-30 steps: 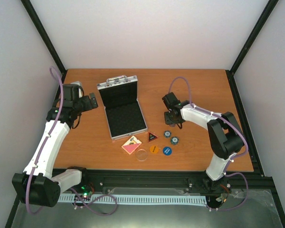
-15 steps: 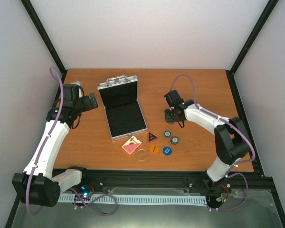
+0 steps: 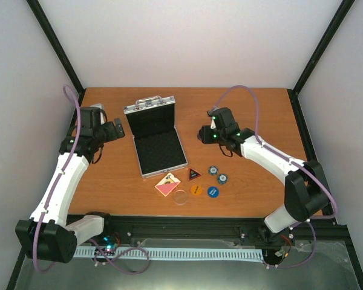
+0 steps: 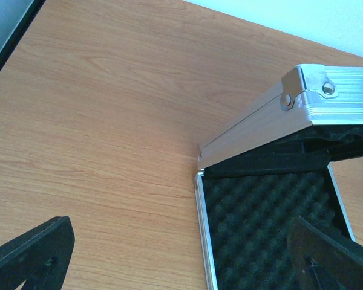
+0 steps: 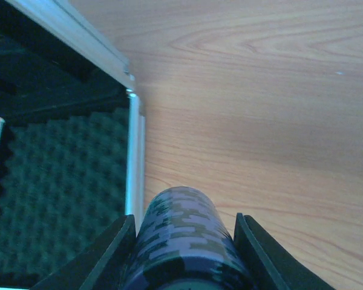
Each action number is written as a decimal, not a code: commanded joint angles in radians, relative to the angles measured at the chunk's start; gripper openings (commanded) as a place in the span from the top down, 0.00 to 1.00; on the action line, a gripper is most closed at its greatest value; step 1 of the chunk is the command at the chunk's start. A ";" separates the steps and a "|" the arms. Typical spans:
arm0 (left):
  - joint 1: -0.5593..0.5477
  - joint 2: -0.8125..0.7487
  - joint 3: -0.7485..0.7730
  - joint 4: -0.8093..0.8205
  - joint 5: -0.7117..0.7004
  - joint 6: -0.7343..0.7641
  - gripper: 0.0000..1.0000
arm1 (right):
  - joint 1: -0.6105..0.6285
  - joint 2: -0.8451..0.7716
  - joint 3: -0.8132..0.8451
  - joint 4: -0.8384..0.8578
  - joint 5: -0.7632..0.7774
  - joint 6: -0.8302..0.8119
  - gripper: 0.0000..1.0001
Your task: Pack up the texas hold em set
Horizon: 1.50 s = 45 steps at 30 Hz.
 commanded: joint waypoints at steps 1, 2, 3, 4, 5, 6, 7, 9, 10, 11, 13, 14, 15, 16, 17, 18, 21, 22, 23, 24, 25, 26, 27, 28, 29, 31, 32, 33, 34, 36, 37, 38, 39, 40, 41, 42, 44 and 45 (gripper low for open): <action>-0.004 0.001 0.019 -0.002 0.003 -0.017 0.00 | 0.059 0.034 0.037 0.201 0.008 0.040 0.97; -0.005 0.001 0.017 -0.002 0.003 -0.017 0.00 | 0.071 0.050 0.042 0.222 0.020 0.043 0.97; -0.004 0.000 0.017 -0.001 0.004 -0.018 0.00 | 0.082 0.062 0.048 0.243 0.035 0.046 0.97; -0.004 0.000 0.017 -0.001 0.005 -0.021 0.00 | 0.093 0.074 0.052 0.258 0.049 0.051 0.97; -0.004 -0.002 0.017 -0.002 0.006 -0.023 0.00 | 0.104 0.087 0.059 0.269 0.062 0.054 0.97; -0.004 -0.003 0.017 -0.002 0.010 -0.024 0.00 | 0.112 0.097 0.065 0.274 0.071 0.057 0.97; -0.004 -0.005 0.017 -0.003 0.014 -0.024 0.00 | 0.118 0.103 0.068 0.278 0.073 0.062 0.97; -0.004 -0.012 0.013 -0.009 0.021 -0.025 0.00 | 0.122 0.103 0.062 0.291 0.060 0.075 0.97; -0.004 -0.017 0.008 -0.011 0.021 -0.027 0.00 | 0.122 0.098 0.053 0.301 0.047 0.079 0.97; -0.004 -0.023 0.002 -0.010 0.023 -0.027 0.00 | 0.122 0.092 0.049 0.308 0.033 0.078 0.97; -0.004 -0.033 -0.009 -0.009 0.035 -0.030 0.00 | 0.123 0.086 0.044 0.308 0.019 0.076 0.97; -0.004 -0.036 -0.015 -0.007 0.045 -0.035 0.00 | 0.122 0.082 0.040 0.313 0.014 0.075 0.97; -0.004 -0.042 -0.022 -0.004 0.059 -0.040 0.00 | 0.122 0.078 0.032 0.323 0.009 0.074 0.97; -0.004 -0.046 -0.028 -0.001 0.066 -0.044 0.00 | 0.123 0.076 0.024 0.333 0.004 0.076 0.97; -0.004 -0.049 -0.033 0.000 0.070 -0.046 0.00 | 0.124 0.078 0.017 0.344 -0.002 0.076 0.97; -0.005 -0.052 -0.037 -0.001 0.069 -0.047 0.00 | 0.125 0.082 0.016 0.351 -0.005 0.075 0.97; -0.004 -0.058 -0.040 -0.008 0.055 -0.045 0.00 | 0.134 0.099 0.008 0.385 -0.006 0.075 0.97; -0.004 -0.061 -0.042 -0.010 0.051 -0.046 0.00 | 0.137 0.106 0.005 0.402 -0.005 0.077 0.97; -0.004 -0.065 -0.045 -0.009 0.051 -0.046 0.00 | 0.142 0.114 0.003 0.420 -0.002 0.077 0.97; -0.004 -0.068 -0.048 -0.008 0.051 -0.047 0.00 | 0.149 0.122 0.007 0.433 0.006 0.076 0.97; -0.004 -0.069 -0.050 -0.006 0.051 -0.047 0.00 | 0.158 0.133 0.013 0.444 0.020 0.070 0.97; -0.004 -0.068 -0.050 -0.006 0.052 -0.047 0.00 | 0.169 0.142 0.019 0.458 0.040 0.061 0.97; -0.004 -0.067 -0.051 -0.006 0.053 -0.047 0.00 | 0.179 0.151 0.025 0.469 0.061 0.052 0.97; -0.004 -0.065 -0.049 -0.006 0.055 -0.048 0.00 | 0.190 0.163 0.032 0.483 0.085 0.043 0.97; -0.004 -0.064 -0.049 -0.005 0.054 -0.047 0.00 | 0.198 0.177 0.038 0.495 0.108 0.037 0.97; -0.004 -0.062 -0.050 -0.005 0.057 -0.047 0.00 | 0.214 0.208 0.048 0.519 0.153 0.031 0.97; -0.004 -0.063 -0.050 -0.004 0.060 -0.047 0.00 | 0.219 0.224 0.054 0.527 0.173 0.030 0.97; -0.004 -0.063 -0.051 -0.004 0.062 -0.047 0.00 | 0.226 0.242 0.059 0.536 0.201 0.029 0.97; -0.004 -0.065 -0.051 -0.005 0.063 -0.047 0.00 | 0.232 0.259 0.063 0.545 0.225 0.026 0.97; -0.004 -0.070 -0.052 -0.004 0.064 -0.048 0.00 | 0.241 0.287 0.068 0.574 0.261 0.019 0.97; -0.004 -0.074 -0.055 -0.003 0.065 -0.048 0.00 | 0.242 0.319 0.079 0.607 0.283 0.014 0.97; -0.004 -0.075 -0.056 -0.002 0.065 -0.050 0.00 | 0.243 0.334 0.089 0.614 0.291 0.007 0.97; -0.004 -0.076 -0.057 -0.001 0.065 -0.050 0.00 | 0.243 0.348 0.098 0.620 0.296 0.003 0.97; -0.004 -0.076 -0.058 -0.002 0.065 -0.049 0.00 | 0.243 0.364 0.109 0.627 0.299 -0.003 0.97; -0.005 -0.076 -0.058 -0.002 0.064 -0.049 0.00 | 0.243 0.377 0.119 0.636 0.298 -0.010 0.97; -0.004 -0.074 -0.059 -0.003 0.064 -0.047 0.00 | 0.243 0.391 0.127 0.644 0.297 -0.016 0.97; -0.004 -0.074 -0.060 -0.003 0.064 -0.046 0.00 | 0.243 0.411 0.146 0.655 0.291 -0.028 0.97; -0.004 -0.074 -0.060 -0.003 0.064 -0.046 0.00 | 0.243 0.420 0.155 0.659 0.289 -0.033 0.97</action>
